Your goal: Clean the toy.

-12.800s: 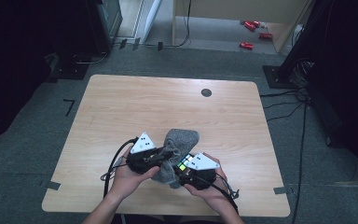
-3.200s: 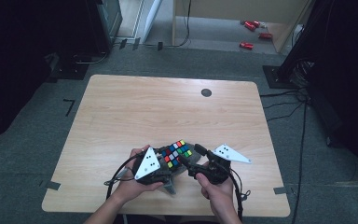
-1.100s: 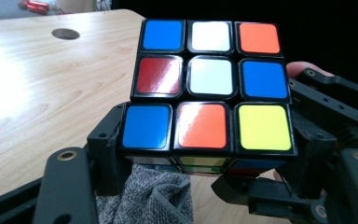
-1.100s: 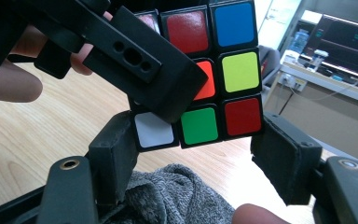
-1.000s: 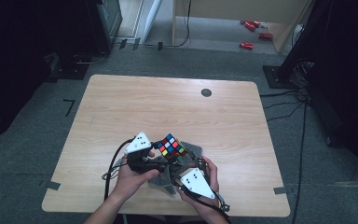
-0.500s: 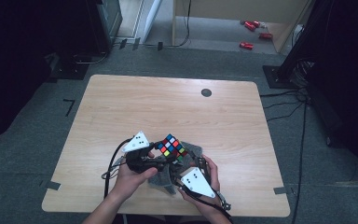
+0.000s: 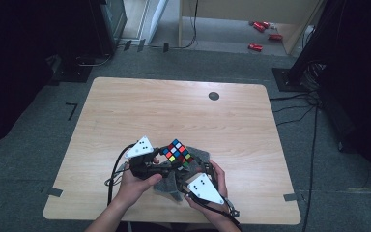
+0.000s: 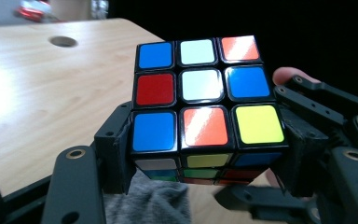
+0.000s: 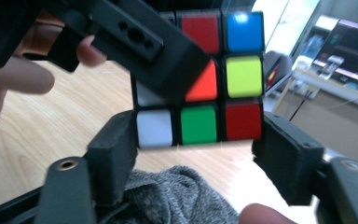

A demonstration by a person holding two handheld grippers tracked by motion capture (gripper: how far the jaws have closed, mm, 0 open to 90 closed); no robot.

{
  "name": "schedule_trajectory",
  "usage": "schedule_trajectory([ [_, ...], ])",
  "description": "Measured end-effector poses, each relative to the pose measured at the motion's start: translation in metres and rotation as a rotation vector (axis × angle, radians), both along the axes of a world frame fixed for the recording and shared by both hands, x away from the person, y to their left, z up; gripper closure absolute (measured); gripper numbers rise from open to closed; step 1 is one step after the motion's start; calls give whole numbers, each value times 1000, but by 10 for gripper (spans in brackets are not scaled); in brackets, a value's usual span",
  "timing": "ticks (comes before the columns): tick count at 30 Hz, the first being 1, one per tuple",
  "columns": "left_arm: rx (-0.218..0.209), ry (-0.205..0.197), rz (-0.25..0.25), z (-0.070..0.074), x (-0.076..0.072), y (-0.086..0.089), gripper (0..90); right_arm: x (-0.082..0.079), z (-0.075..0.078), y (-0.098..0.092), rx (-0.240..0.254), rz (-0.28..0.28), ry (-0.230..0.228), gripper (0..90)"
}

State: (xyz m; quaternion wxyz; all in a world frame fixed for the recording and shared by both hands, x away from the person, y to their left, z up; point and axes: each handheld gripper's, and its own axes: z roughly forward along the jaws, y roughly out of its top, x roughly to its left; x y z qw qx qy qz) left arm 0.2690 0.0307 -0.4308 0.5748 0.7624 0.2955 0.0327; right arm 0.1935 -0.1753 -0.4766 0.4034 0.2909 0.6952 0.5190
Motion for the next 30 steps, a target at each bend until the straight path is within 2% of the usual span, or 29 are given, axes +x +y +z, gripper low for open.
schedule_trajectory([
  [2, -9, -6, 20, 2, 3, 8, 343, 1, -1, -1, 26, 13, 55, 280],
  [5, -6, -34, 72, 5, 7, 20, 343, 4, 1, -1, 126, 63, 233, 172],
  [6, 0, -44, 89, 6, 8, 23, 343, 6, 2, 3, 121, 78, 274, 137],
  [9, 13, -57, 126, 7, 10, 30, 343, 13, -5, 18, 49, 106, 387, 87],
  [12, 19, -51, 135, 8, 11, 34, 343, 22, -20, 29, -34, 83, 464, 89],
  [14, 31, -61, 131, 8, 10, 35, 343, 27, -29, 32, -100, 51, 518, 102],
  [15, 34, -64, 127, 8, 10, 36, 343, 29, -32, 32, -122, 52, 542, 131],
  [17, 47, -72, 121, 7, 10, 36, 342, 32, -35, 29, -154, 49, 578, 168],
  [19, 65, -82, 108, 6, 9, 35, 342, 36, -38, 27, -157, 46, 624, 225],
  [21, 81, -88, 101, 6, 8, 34, 343, 39, -40, 24, -147, 55, 647, 278],
  [23, 79, -82, 95, 5, 8, 33, 342, 40, -39, 20, -142, 36, 636, 443],
  [26, 77, -75, 96, 3, 8, 31, 342, 42, -38, 9, -134, 19, 625, 617],
  [28, 79, -67, 93, 2, 9, 32, 342, 42, -38, 1, -118, 3, 621, 689],
  [30, 93, -71, 99, 1, 9, 33, 342, 43, -34, -12, -110, 9, 631, 722],
])
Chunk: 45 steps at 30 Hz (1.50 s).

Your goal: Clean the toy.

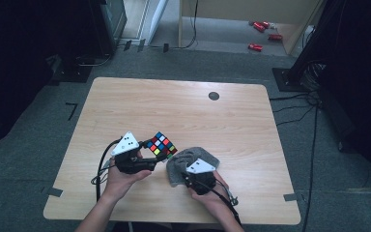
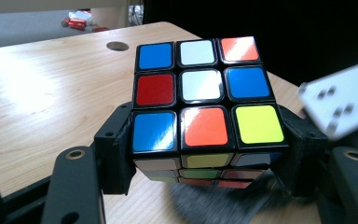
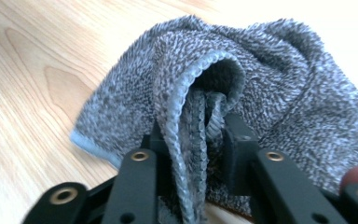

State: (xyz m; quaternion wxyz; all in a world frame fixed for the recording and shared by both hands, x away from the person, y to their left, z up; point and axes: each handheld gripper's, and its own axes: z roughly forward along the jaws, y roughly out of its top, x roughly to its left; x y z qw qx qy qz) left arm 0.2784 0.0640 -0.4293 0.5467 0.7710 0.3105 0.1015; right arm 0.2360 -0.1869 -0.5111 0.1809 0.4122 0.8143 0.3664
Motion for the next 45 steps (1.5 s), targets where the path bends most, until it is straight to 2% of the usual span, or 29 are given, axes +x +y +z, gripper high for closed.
schedule_trajectory([
  [2, 20, -6, 3, -1, 1, 1, 343, 0, 8, -16, 48, -11, -4, 740],
  [5, 38, 7, -31, -6, 4, 2, 344, -4, 24, -33, 101, -31, -71, 741],
  [7, 63, -11, -45, -10, 3, -1, 345, -6, 35, -39, 126, -55, -123, 740],
  [11, 117, -42, -56, -16, -1, -10, 345, -10, 52, -41, 166, -80, -212, 739],
  [17, 167, -49, -117, -27, -7, -29, 345, -14, 71, -38, 251, -58, -289, 739],
  [19, 163, -57, -134, -28, -9, -33, 345, -13, 72, -38, 277, -49, -282, 738],
  [22, 143, -71, -164, -28, -13, -38, 345, -9, 68, -39, 320, -21, -244, 738],
  [27, 127, -84, -176, -27, -15, -41, 345, -3, 57, -40, 341, 11, -201, 737],
  [31, 137, -75, -169, -29, -15, -42, 345, -2, 58, -42, 355, 7, -196, 737],
  [33, 163, -87, -166, -32, -16, -46, 344, -3, 61, -41, 369, 6, -203, 736],
  [36, 200, -84, -168, -38, -18, -54, 345, -5, 66, -37, 381, -14, -222, 736],
  [40, 188, -91, -165, -38, -19, -59, 345, -4, 68, -31, 373, -48, -215, 736],
  [42, 167, -82, -165, -37, -16, -56, 345, -3, 67, -31, 392, -71, -203, 736],
  [45, 144, -72, -154, -36, -13, -52, 345, 1, 68, -30, 388, -104, -181, 736],
])
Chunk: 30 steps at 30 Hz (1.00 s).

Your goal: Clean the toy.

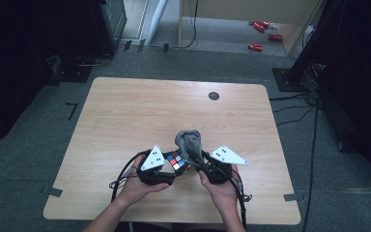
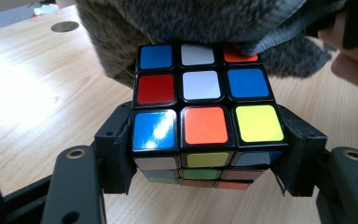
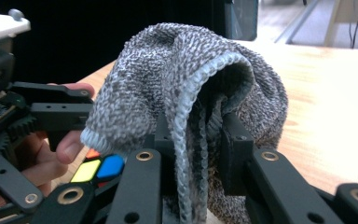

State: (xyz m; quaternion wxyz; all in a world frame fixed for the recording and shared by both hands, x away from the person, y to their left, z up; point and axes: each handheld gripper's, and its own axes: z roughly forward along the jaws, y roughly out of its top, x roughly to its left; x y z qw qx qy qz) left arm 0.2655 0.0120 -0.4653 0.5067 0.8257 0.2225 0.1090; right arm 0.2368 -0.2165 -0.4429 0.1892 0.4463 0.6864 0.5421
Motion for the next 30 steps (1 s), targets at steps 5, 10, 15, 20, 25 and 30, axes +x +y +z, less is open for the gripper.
schedule_trajectory([
  [5, -1, -3, 18, 0, 2, 2, 345, 5, 4, 6, -2, -32, 33, 731],
  [10, 58, -9, 62, -1, 4, -2, 345, 2, 9, 18, -56, -45, 4, 725],
  [15, 36, 4, 66, 1, 7, 2, 345, 4, 7, 22, -73, -34, -31, 719],
  [20, 32, 4, 69, 2, 8, 4, 345, 7, 5, 15, -82, -55, -23, 722],
  [25, 48, 4, 73, 0, 5, 0, 345, 4, 7, 21, -47, 16, -35, 719],
  [30, 44, -2, 79, 1, 2, -2, 345, 7, 5, 14, -78, 16, -40, 719],
])
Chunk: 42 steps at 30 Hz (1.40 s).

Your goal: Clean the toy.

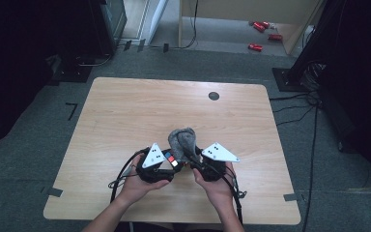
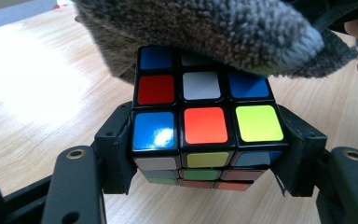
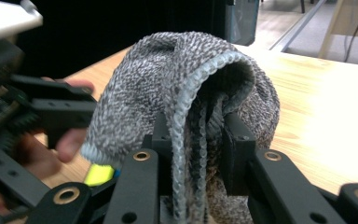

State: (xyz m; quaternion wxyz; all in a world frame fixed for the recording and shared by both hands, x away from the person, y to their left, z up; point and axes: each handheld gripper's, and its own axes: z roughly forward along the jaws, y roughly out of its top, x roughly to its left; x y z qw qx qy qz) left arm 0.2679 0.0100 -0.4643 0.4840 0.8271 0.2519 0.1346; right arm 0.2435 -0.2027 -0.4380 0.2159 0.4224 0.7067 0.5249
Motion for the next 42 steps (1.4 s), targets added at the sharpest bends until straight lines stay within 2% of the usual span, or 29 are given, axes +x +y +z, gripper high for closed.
schedule_trajectory([
  [3, 0, 6, 6, 0, 0, -1, 345, 3, 1, -5, -14, 16, 1, 718],
  [6, 22, -11, 10, -1, -3, -4, 346, 4, 0, -3, -24, 49, 0, 708],
  [9, 37, -16, 9, -1, -4, -6, 346, -1, -3, -1, -51, 51, -28, 701],
  [14, 33, -13, 3, 0, -5, -7, 346, -7, -1, -5, -84, 62, -30, 700],
  [19, 39, -23, -3, 1, -8, -8, 346, -15, 1, -14, -78, 51, -18, 700],
  [22, 47, -27, -1, 2, -8, -6, 346, -17, 2, -11, -73, 54, -8, 697],
  [24, 36, -13, -1, 2, -7, -4, 346, -18, 2, -6, -69, 52, 4, 695],
  [27, 30, -14, -4, 3, -8, -4, 346, -19, 3, -6, -68, 54, 0, 694],
  [30, 43, -27, -4, 5, -9, -6, 347, -16, 2, -15, -17, 51, 18, 694],
  [31, 45, -29, -6, 5, -9, -6, 346, -17, 1, -17, -14, 33, 17, 697],
  [33, 30, -17, -7, 5, -7, -4, 346, -19, -1, -16, -66, -18, 14, 697],
  [34, 31, -18, -2, 5, -6, -3, 346, -21, -3, -14, -72, -23, 11, 697],
  [40, 56, -13, -3, 1, -4, -4, 346, -28, 3, -10, -3, 25, -55, 697],
  [42, 70, -17, -12, 1, -5, -7, 346, -30, 4, -9, 11, 38, -60, 696],
])
